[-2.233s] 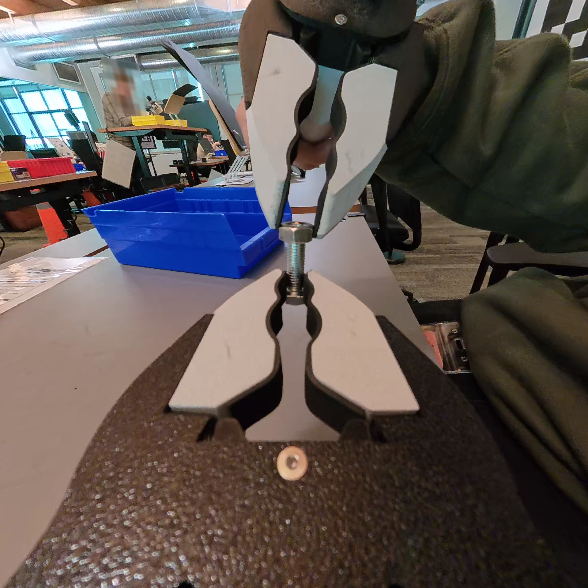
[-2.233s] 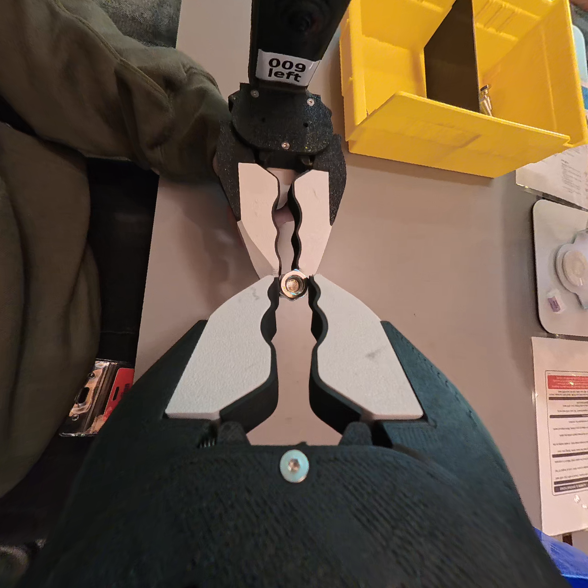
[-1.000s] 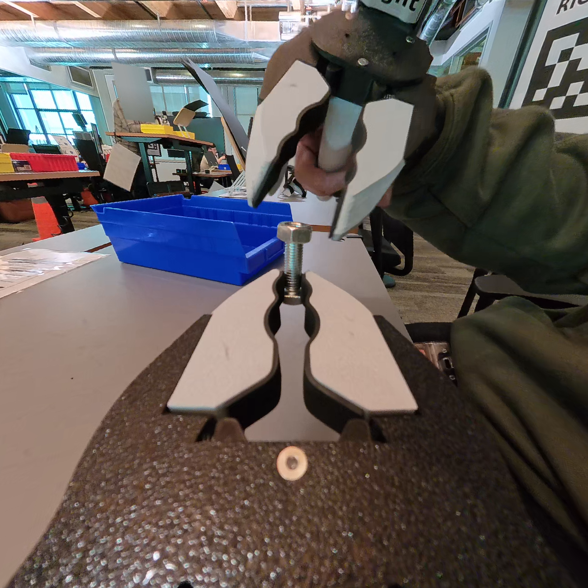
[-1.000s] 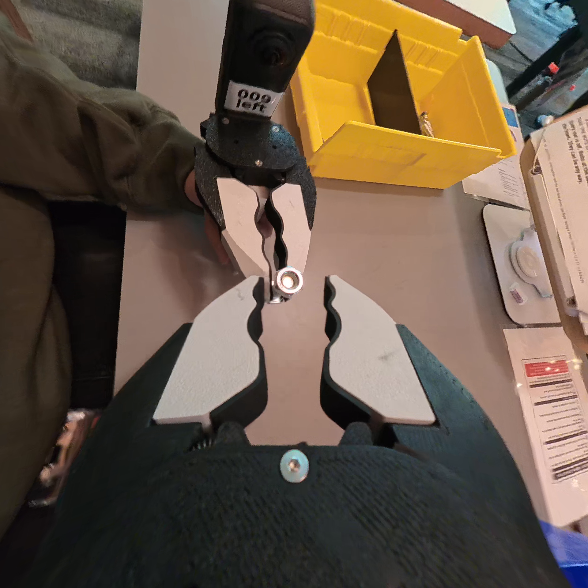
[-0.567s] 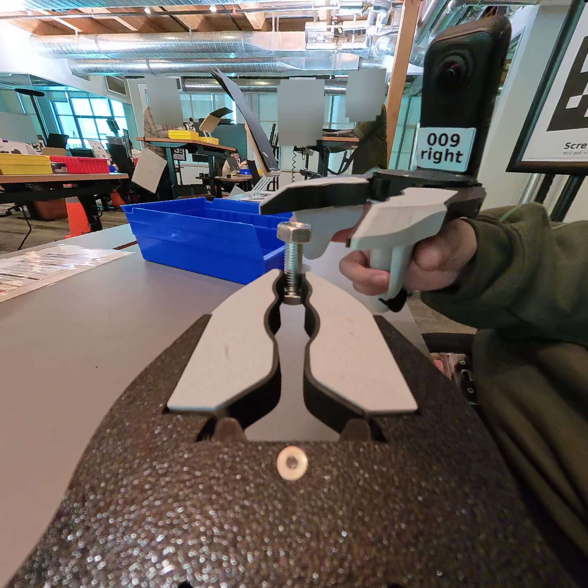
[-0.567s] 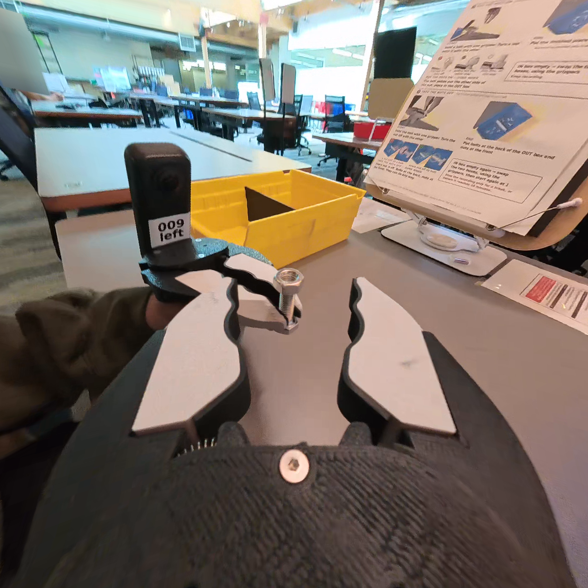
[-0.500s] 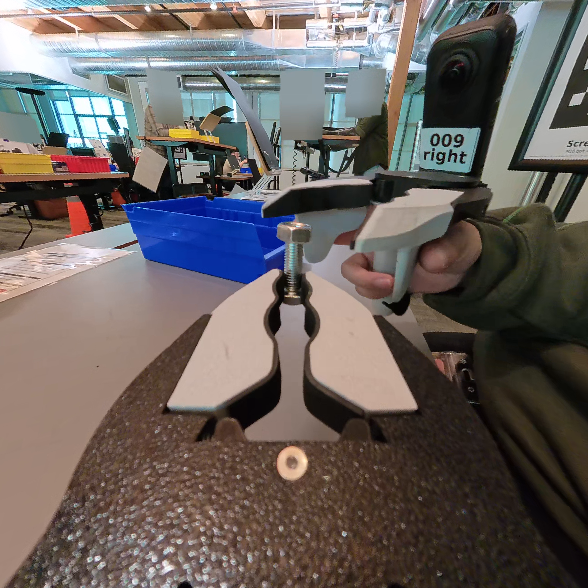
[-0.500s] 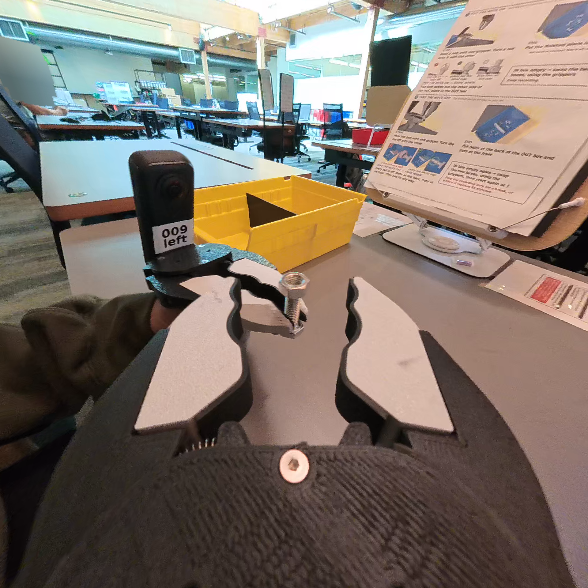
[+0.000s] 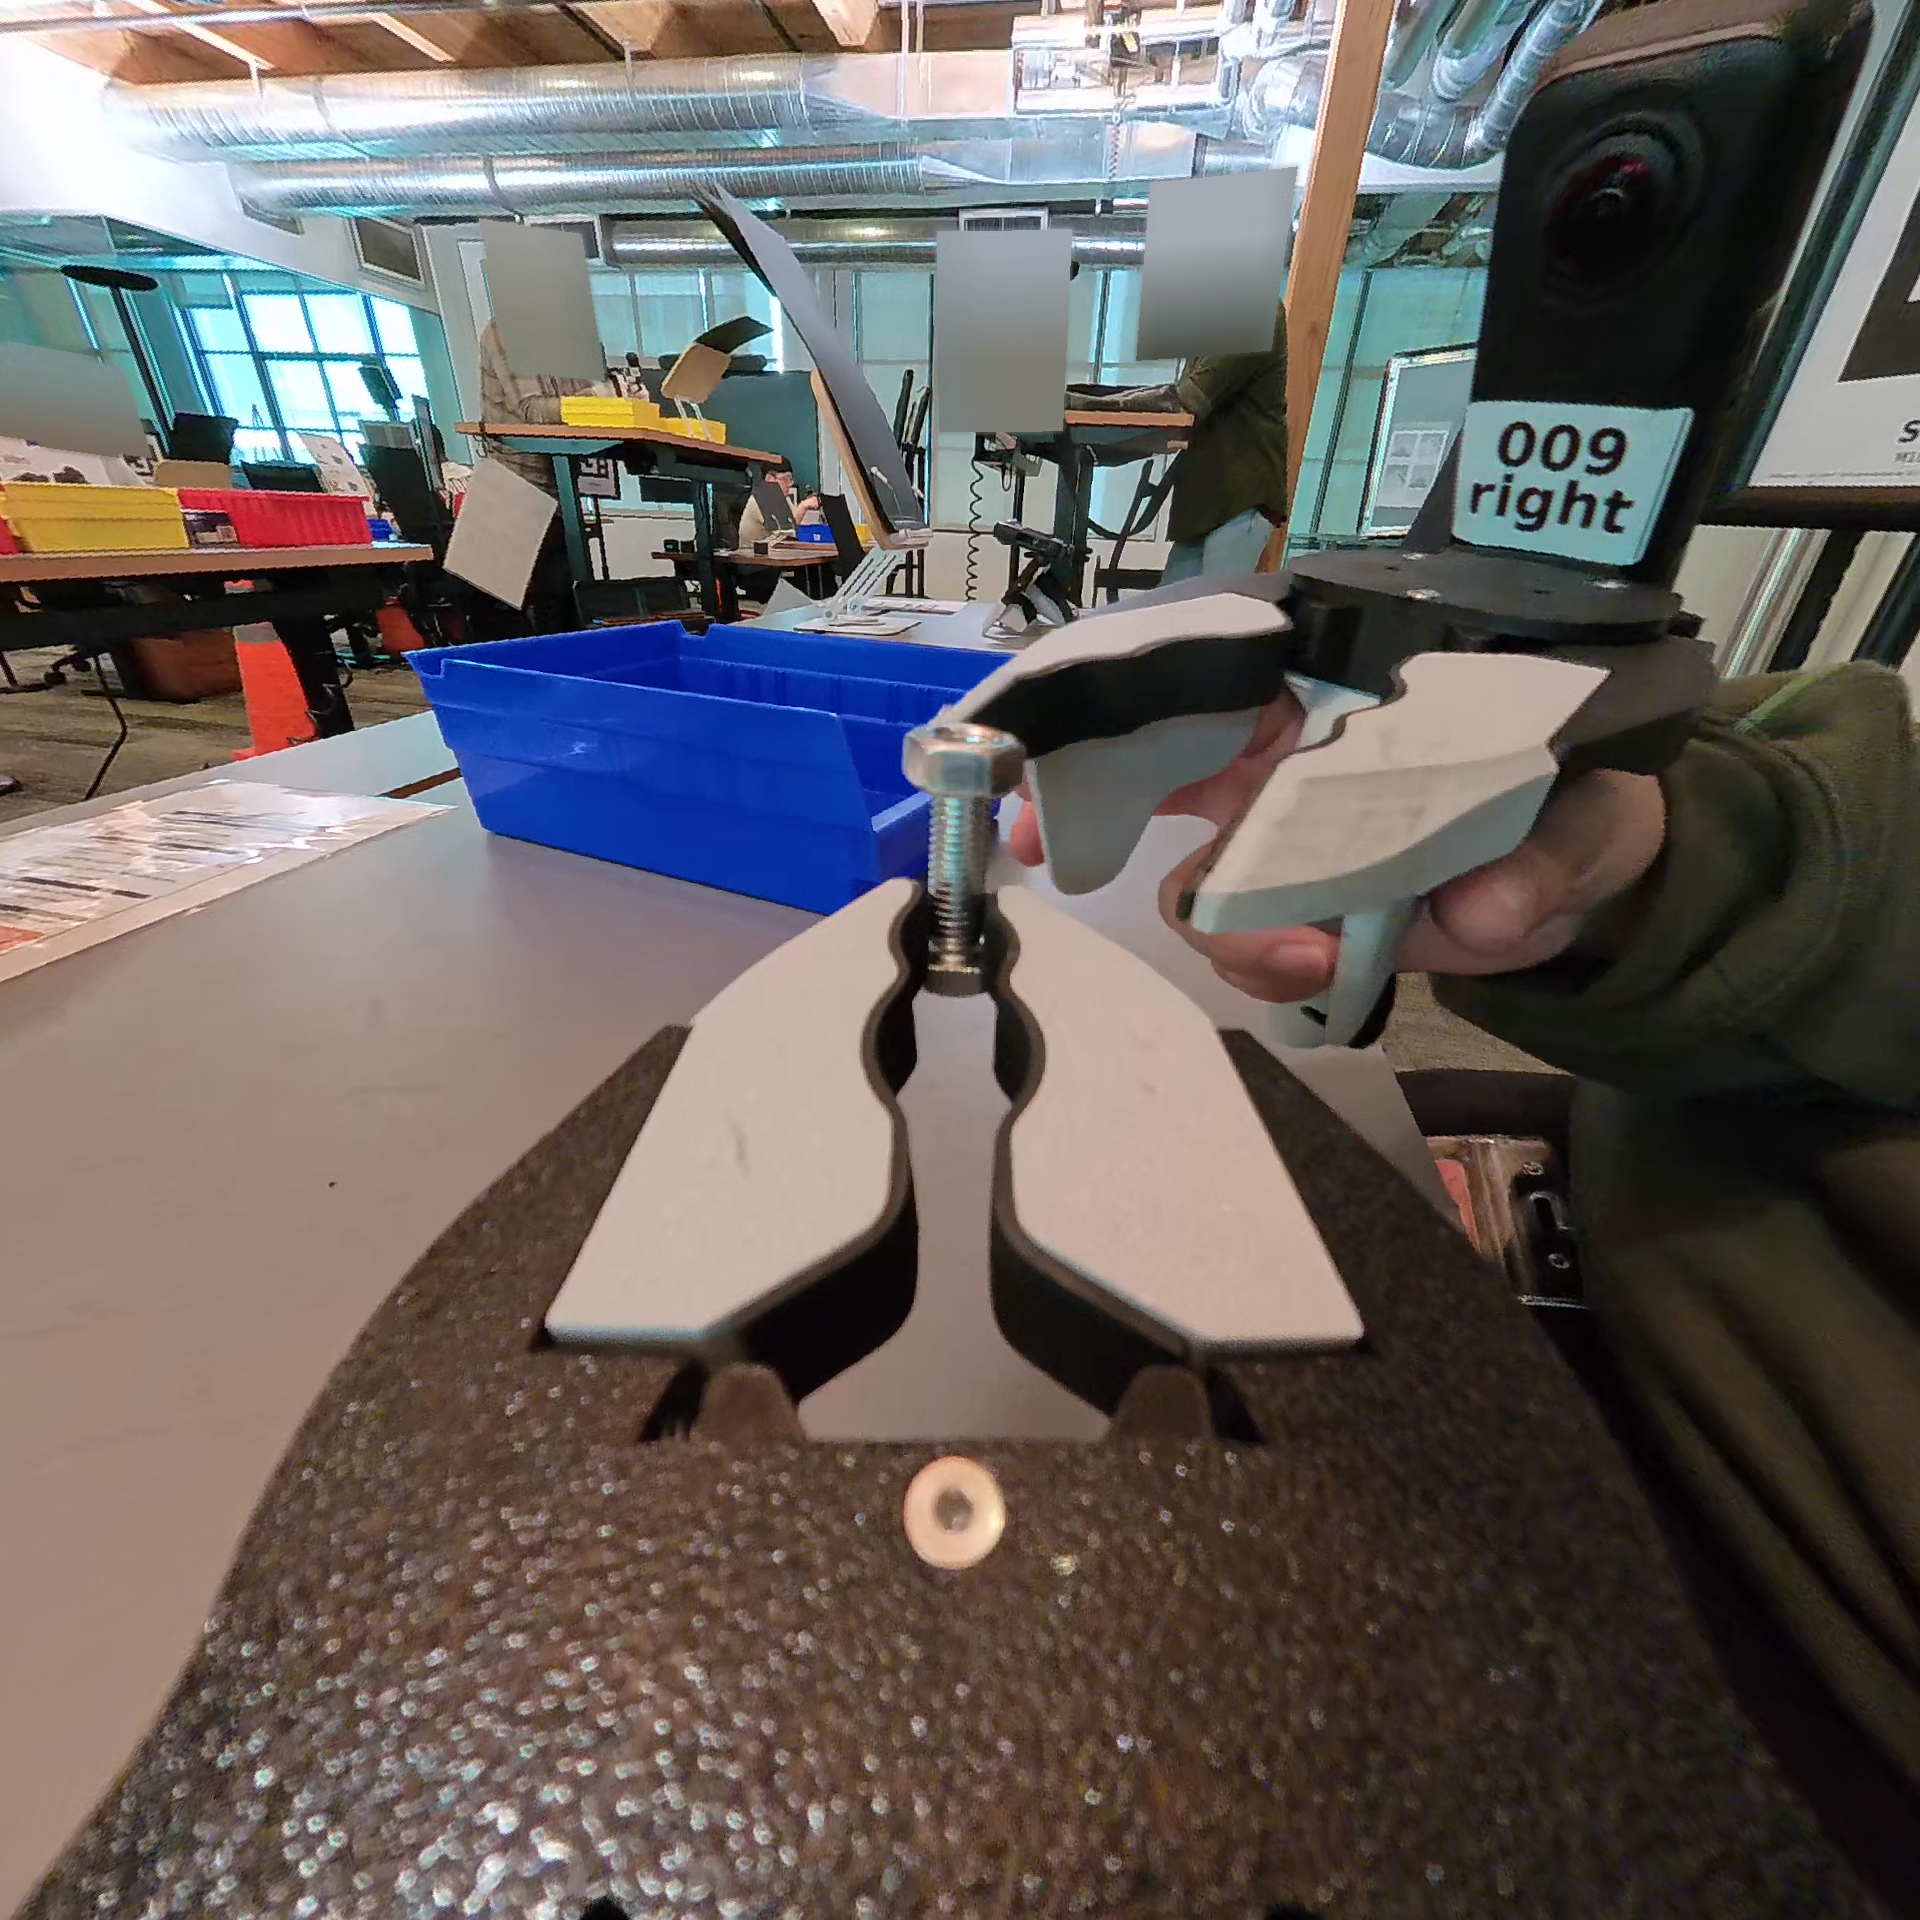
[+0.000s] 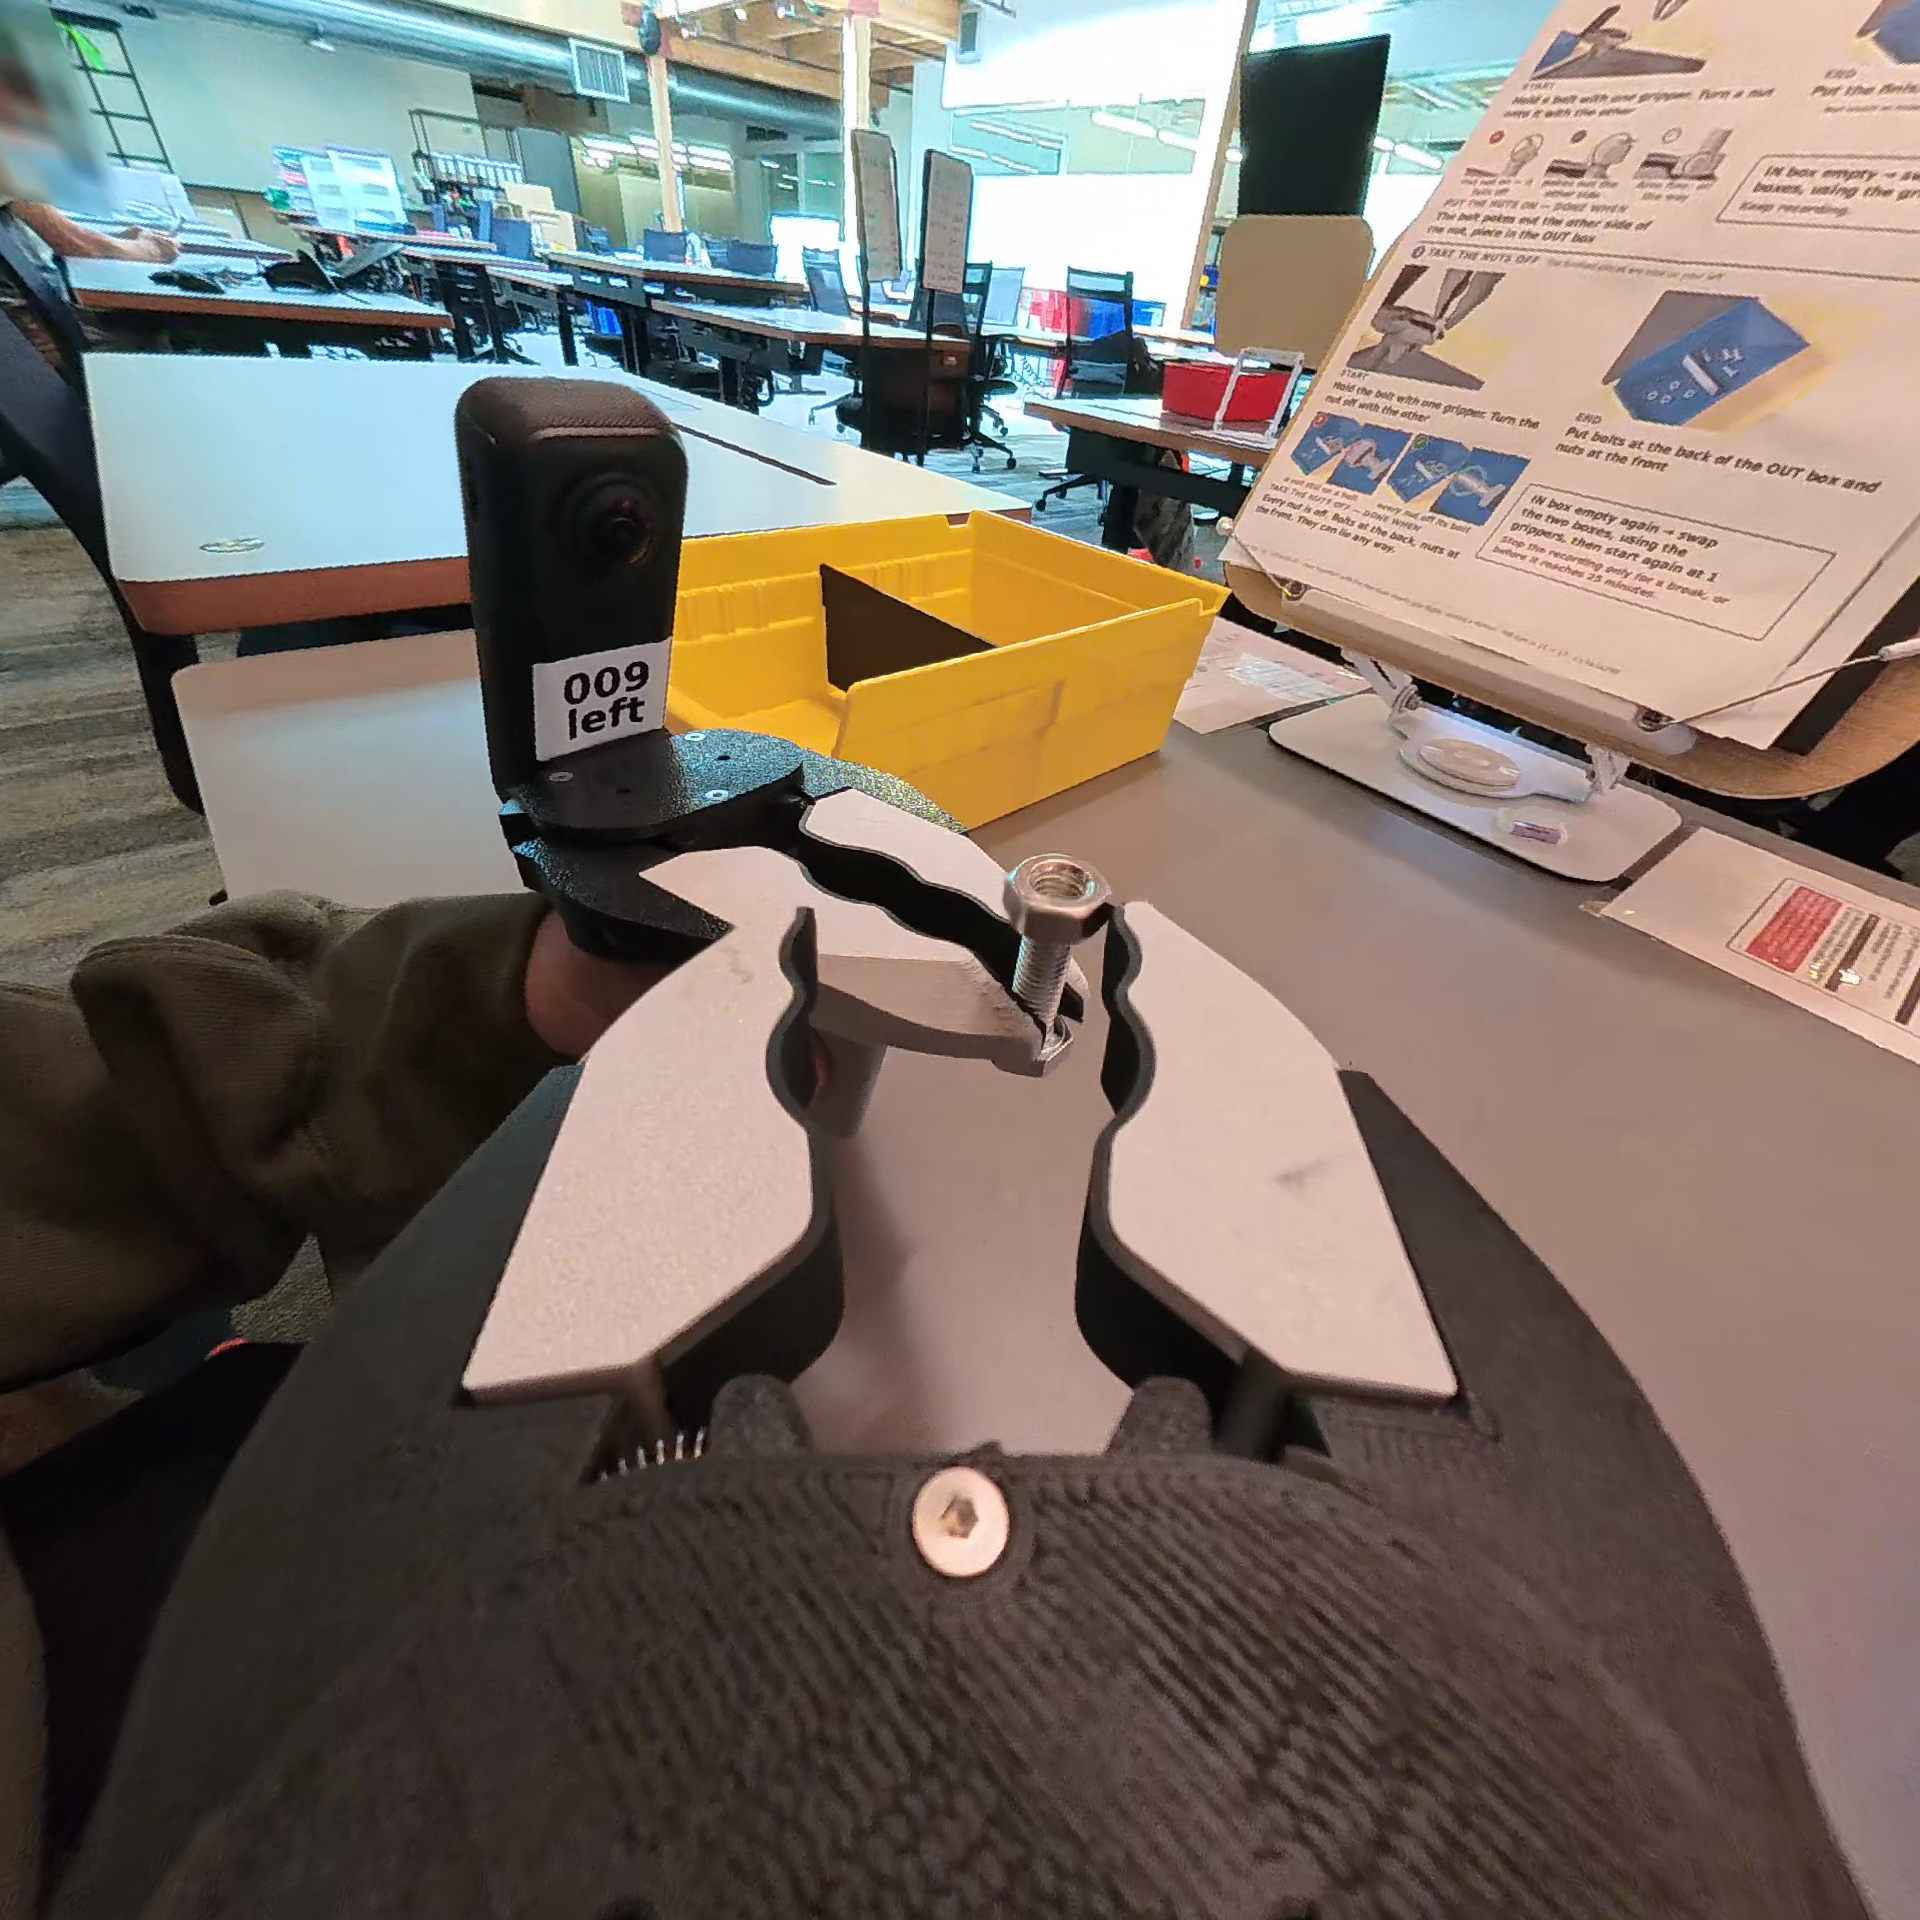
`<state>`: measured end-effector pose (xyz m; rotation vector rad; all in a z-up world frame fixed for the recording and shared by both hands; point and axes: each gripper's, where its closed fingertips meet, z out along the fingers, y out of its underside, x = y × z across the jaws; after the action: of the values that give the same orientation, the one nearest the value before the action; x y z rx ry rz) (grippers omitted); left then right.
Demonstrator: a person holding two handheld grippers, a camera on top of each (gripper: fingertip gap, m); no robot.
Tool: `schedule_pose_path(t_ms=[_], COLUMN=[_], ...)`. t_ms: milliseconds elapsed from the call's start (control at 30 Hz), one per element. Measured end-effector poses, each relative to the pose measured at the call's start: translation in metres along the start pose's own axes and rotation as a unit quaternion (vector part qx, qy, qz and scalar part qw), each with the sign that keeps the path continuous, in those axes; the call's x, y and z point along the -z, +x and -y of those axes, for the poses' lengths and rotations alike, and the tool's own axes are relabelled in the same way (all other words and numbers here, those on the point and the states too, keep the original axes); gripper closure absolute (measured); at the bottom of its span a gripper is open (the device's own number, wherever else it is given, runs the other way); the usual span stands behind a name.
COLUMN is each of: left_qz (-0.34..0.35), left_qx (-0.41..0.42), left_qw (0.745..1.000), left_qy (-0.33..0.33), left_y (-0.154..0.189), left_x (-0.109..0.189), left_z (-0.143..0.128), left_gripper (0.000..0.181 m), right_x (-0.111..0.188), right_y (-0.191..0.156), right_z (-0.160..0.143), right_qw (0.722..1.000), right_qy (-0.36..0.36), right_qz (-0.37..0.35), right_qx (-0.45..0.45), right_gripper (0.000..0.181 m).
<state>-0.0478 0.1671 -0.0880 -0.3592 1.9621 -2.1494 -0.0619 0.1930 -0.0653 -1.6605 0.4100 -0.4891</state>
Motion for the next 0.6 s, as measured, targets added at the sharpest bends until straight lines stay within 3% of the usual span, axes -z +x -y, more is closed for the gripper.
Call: schedule_pose_path(t_ms=[333, 600], left_qz=[-0.007, -0.011], left_qx=[-0.002, -0.005], left_qw=[1.000, 1.000], left_qy=[-0.004, -0.010], left_y=[0.002, 0.004], left_x=[-0.001, -0.002], left_z=[-0.001, -0.002], left_gripper=[0.172, 0.172], right_x=[0.008, 0.005], right_y=[0.012, 0.000], right_z=[0.003, 0.002], right_qw=[0.999, 1.000], right_qy=[0.014, 0.010], right_qz=[-0.033, -0.001], right_qx=[-0.020, -0.019], right_gripper=[0.126, 0.132])
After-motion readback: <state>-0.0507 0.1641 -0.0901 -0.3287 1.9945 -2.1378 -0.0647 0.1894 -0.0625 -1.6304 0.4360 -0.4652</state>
